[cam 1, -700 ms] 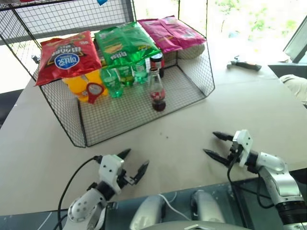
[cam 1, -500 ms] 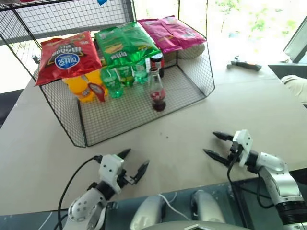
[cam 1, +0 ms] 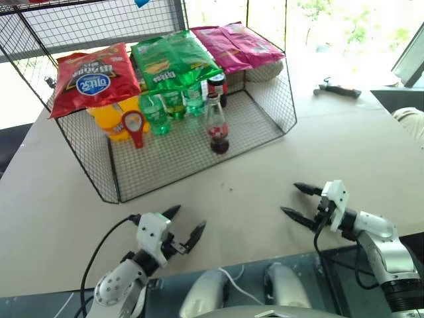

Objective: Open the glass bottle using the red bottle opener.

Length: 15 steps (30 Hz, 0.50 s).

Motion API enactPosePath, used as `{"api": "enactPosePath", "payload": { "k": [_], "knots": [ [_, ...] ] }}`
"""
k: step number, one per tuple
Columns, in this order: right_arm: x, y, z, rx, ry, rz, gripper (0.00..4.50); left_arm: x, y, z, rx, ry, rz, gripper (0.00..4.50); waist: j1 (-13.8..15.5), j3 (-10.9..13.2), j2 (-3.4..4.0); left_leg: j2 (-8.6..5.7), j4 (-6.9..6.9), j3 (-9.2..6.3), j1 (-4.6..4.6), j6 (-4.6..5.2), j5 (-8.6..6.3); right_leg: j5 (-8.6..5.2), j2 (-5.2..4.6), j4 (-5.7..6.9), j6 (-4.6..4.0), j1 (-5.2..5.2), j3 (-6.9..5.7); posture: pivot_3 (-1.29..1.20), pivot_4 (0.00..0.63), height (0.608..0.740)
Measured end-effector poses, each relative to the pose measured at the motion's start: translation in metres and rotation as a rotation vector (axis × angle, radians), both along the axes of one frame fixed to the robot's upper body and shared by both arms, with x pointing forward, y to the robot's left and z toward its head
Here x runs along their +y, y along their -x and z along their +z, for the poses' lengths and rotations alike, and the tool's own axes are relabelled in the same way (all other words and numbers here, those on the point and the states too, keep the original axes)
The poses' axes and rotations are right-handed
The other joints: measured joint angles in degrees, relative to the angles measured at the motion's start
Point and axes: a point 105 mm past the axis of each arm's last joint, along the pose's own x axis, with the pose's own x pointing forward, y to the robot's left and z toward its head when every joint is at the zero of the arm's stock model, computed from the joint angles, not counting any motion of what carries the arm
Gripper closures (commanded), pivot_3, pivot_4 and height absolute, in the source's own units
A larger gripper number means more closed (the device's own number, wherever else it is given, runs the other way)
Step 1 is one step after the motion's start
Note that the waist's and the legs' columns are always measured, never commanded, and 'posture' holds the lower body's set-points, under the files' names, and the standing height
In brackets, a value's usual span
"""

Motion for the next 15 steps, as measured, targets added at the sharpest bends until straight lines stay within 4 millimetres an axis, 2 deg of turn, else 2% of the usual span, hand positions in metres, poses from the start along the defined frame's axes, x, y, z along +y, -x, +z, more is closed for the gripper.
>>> {"api": "enactPosePath", "payload": {
  "k": [11, 15],
  "knots": [
    [0.0013, 0.0004, -0.0006, -0.013, 0.018, 0.006, 0.06, 0.0002, -0.0001, 0.0001, 0.000, 0.000, 0.001, 0.00, 0.0, 0.0, 0.00, 0.00, 0.00, 0.00, 0.00, -0.01, 0.00, 0.00, 0.00, 0.01, 0.00, 0.00, 0.00, 0.00, 0.150, 0.740],
    [0.0020, -0.0012, 0.0015, -0.029, 0.014, -0.009, 0.06, 0.0027, -0.0064, 0.0032, -0.019, 0.029, 0.043, 0.00, 0.0, 0.0, 0.00, 0.00, 0.00, -0.01, 0.00, -0.01, 0.01, 0.00, 0.00, 0.02, 0.00, 0.00, 0.00, 0.00, 0.150, 0.740]
  ]
}}
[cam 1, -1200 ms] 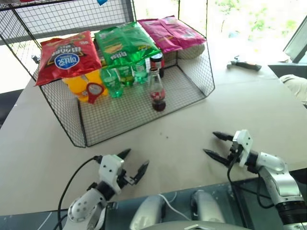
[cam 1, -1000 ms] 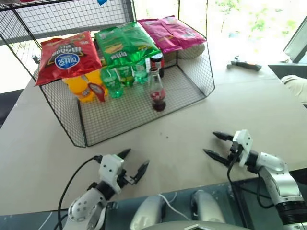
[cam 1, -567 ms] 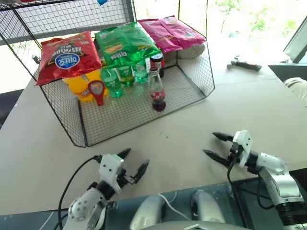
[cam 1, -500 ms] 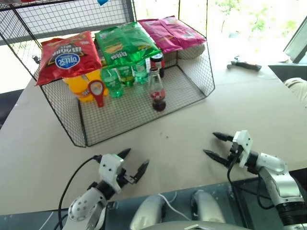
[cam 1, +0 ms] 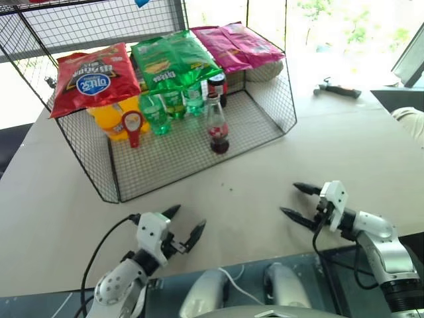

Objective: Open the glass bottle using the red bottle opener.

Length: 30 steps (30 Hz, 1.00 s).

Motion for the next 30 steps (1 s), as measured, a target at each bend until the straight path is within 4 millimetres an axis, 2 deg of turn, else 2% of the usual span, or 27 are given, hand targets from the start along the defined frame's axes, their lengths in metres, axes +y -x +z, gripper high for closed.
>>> {"api": "enactPosePath", "payload": {
  "k": [3, 4, 7, 10, 12, 14, 17, 21, 30],
  "knots": [
    [0.004, 0.001, 0.005, -0.019, -0.009, 0.013, 0.06, 0.008, -0.010, 0.004, -0.029, 0.013, 0.069, 0.00, 0.0, 0.0, -0.04, 0.02, 0.00, -0.05, 0.00, -0.04, 0.02, 0.00, 0.02, 0.02, 0.00, -0.01, -0.04, 0.00, 0.150, 0.740],
    [0.012, 0.002, 0.012, -0.050, -0.011, 0.043, 0.06, 0.022, -0.022, 0.012, -0.071, 0.009, 0.149, 0.00, 0.0, 0.0, -0.06, 0.02, 0.00, -0.09, 0.00, -0.08, 0.05, 0.02, 0.03, 0.03, -0.02, -0.01, -0.07, 0.00, 0.150, 0.740],
    [0.033, 0.005, 0.026, -0.097, -0.037, 0.110, 0.06, 0.040, -0.041, 0.033, -0.165, 0.024, 0.271, 0.00, -0.1, 0.1, -0.10, 0.01, 0.00, -0.10, -0.02, -0.29, 0.16, 0.12, 0.03, 0.02, -0.19, -0.02, -0.08, 0.00, 0.150, 0.740],
    [0.075, 0.006, 0.064, -0.182, -0.160, 0.200, 0.06, 0.058, -0.067, 0.065, -0.292, 0.031, 0.390, 0.00, -0.1, 0.1, -0.15, 0.02, 0.00, -0.18, -0.03, -0.43, 0.24, 0.14, 0.04, 0.07, -0.21, -0.04, -0.13, 0.00, 0.150, 0.740],
    [0.089, 0.008, 0.085, -0.239, -0.191, 0.242, 0.06, 0.065, -0.075, 0.084, -0.362, 0.032, 0.436, 0.00, 0.0, 0.1, -0.18, -0.03, 0.00, -0.20, -0.03, -0.44, 0.25, 0.15, 0.02, 0.06, -0.21, -0.03, -0.14, 0.00, 0.150, 0.740],
    [0.094, 0.007, 0.095, -0.266, -0.189, 0.257, 0.06, 0.070, -0.080, 0.090, -0.387, 0.025, 0.465, 0.00, 0.1, 0.0, -0.23, -0.10, 0.00, -0.22, -0.04, -0.41, 0.23, 0.15, 0.02, 0.04, -0.22, -0.03, -0.14, 0.00, 0.150, 0.740],
    [0.097, 0.005, 0.097, -0.262, -0.184, 0.258, 0.06, 0.072, -0.087, 0.092, -0.391, 0.008, 0.479, 0.00, 0.0, 0.0, -0.24, -0.09, -0.02, -0.21, -0.13, -0.40, 0.23, 0.16, 0.03, 0.04, -0.24, -0.17, -0.13, 0.00, 0.150, 0.740],
    [0.102, 0.000, 0.111, -0.309, -0.190, 0.265, 0.06, 0.072, -0.098, 0.109, -0.449, 0.002, 0.506, 0.00, -0.1, 0.0, -0.25, -0.04, -0.08, -0.18, -0.27, -0.41, 0.23, 0.16, 0.05, 0.10, -0.26, -0.41, -0.10, 0.00, 0.150, 0.740],
    [0.103, 0.000, 0.106, -0.286, -0.195, 0.253, 0.06, 0.078, -0.111, 0.121, -0.489, -0.020, 0.591, 0.00, -0.1, 0.0, -0.24, -0.05, -0.06, -0.12, -0.28, -0.41, 0.24, 0.17, 0.05, 0.14, -0.25, -0.43, -0.05, 0.00, 0.150, 0.740]
  ]
}}
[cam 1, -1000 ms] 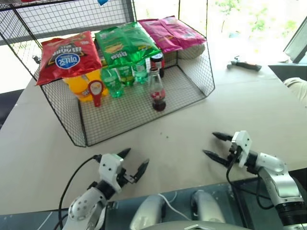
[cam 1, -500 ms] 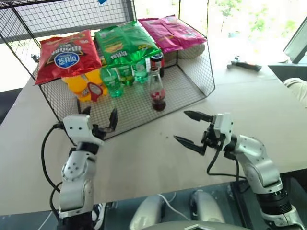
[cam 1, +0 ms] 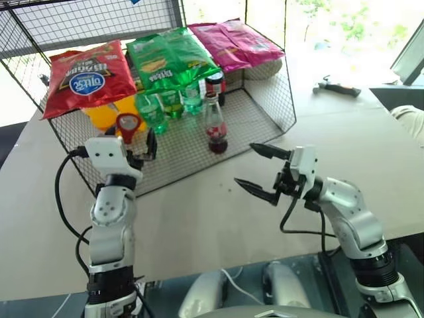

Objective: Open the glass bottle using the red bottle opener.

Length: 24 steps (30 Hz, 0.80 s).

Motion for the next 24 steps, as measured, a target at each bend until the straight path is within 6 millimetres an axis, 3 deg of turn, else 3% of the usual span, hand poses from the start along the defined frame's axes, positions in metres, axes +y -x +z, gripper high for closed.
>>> {"api": "enactPosePath", "payload": {
  "k": [6, 7, 9, 14, 15, 17, 24],
  "knots": [
    [0.000, 0.000, 0.000, 0.002, -0.002, -0.005, 0.06, 0.004, -0.011, 0.002, 0.001, 0.003, 0.028, 0.00, 0.0, 0.0, 0.00, -0.01, 0.00, 0.00, 0.00, 0.00, 0.00, 0.00, 0.00, 0.00, 0.00, -0.01, 0.01, 0.00, 0.150, 0.740],
    [0.000, 0.000, 0.000, 0.002, -0.002, -0.006, 0.00, 0.004, -0.014, 0.003, 0.000, 0.000, 0.030, 0.41, 0.0, 0.0, 0.00, -0.01, 0.00, 0.00, 0.00, 0.00, 0.00, 0.00, 0.00, 0.00, 0.00, -0.01, 0.00, 0.00, 0.150, 0.740],
    [0.000, 0.000, 0.000, 0.002, -0.003, -0.008, 0.00, 0.004, -0.015, 0.004, -0.002, -0.001, 0.030, 0.80, 0.0, 0.0, 0.00, -0.01, 0.00, 0.01, 0.00, 0.00, 0.00, 0.00, 0.00, 0.00, 0.00, -0.01, 0.02, 0.00, 0.150, 0.740],
    [0.000, -0.001, 0.000, 0.001, -0.010, -0.017, 0.00, 0.004, -0.017, 0.006, -0.012, 0.001, 0.028, 3.06, 0.0, 0.0, -0.01, -0.01, 0.00, 0.01, 0.00, 0.00, 0.00, 0.00, 0.00, 0.00, 0.00, -0.01, 0.01, 0.00, 0.150, 0.740],
    [0.000, -0.001, 0.000, 0.001, -0.011, -0.018, 0.00, 0.004, -0.017, 0.006, -0.014, 0.001, 0.027, 3.70, 0.0, 0.0, 0.00, -0.01, 0.00, 0.01, 0.00, 0.00, 0.00, 0.00, 0.00, 0.00, 0.00, -0.01, 0.01, 0.00, 0.150, 0.740],
    [0.000, -0.001, 0.000, 0.002, -0.011, -0.020, 0.00, 0.003, -0.016, 0.006, -0.020, 0.030, 0.008, 4.37, 0.0, 0.0, -0.01, 0.00, 0.00, 0.01, 0.00, 0.00, 0.00, 0.00, -0.01, 0.00, 0.00, -0.01, 0.02, 0.00, 0.150, 0.740],
    [0.000, -0.001, 0.000, 0.004, -0.017, -0.023, 0.00, -0.017, -0.008, 0.015, -0.075, 0.176, -0.147, 4.49, -0.1, 0.0, -0.01, 0.00, 0.01, 0.01, 0.00, 0.00, 0.00, 0.00, -0.01, 0.01, 0.00, -0.01, 0.02, 0.00, 0.150, 0.740]
  ]
}}
